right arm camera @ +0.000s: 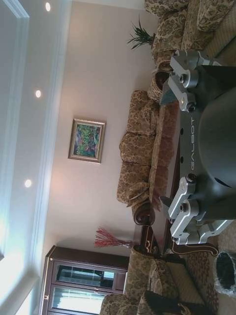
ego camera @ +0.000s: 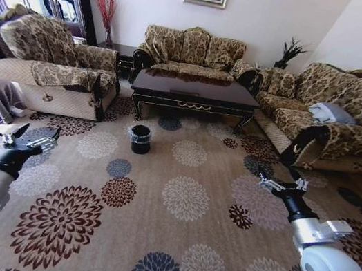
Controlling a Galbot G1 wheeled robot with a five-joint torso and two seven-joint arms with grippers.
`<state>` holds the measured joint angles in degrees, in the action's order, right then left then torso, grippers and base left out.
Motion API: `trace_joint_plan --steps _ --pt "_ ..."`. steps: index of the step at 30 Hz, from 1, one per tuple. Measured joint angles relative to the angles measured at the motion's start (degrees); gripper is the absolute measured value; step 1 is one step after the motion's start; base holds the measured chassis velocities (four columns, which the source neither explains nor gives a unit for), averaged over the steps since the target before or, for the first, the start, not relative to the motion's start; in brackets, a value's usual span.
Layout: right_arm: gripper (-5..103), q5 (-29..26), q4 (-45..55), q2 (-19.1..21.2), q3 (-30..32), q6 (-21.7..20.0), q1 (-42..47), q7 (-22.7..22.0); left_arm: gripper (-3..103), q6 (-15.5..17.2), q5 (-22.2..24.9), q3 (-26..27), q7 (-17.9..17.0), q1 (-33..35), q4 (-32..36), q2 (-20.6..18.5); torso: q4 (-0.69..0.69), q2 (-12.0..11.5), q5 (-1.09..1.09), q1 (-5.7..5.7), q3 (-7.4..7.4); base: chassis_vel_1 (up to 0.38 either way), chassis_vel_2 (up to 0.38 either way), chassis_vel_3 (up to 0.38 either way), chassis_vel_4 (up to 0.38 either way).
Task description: Move to the front of the table and pick up the trash from the floor, then place it into the trash bin.
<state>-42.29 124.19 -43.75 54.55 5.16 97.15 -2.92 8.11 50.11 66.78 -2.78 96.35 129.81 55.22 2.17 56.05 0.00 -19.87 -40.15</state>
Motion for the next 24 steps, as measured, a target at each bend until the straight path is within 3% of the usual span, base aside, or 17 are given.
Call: trace_joint_plan --steps 24 --pt "100 0.2 -1.09 0.14 -0.94 0.0 -0.89 0.12 100 0.12 -0.15 -0.68 -0.01 -0.96 -0.89 -0.29 0.0 6.46 0.0 -2.84 -3.64 0.0 0.0 0.0 0.0"
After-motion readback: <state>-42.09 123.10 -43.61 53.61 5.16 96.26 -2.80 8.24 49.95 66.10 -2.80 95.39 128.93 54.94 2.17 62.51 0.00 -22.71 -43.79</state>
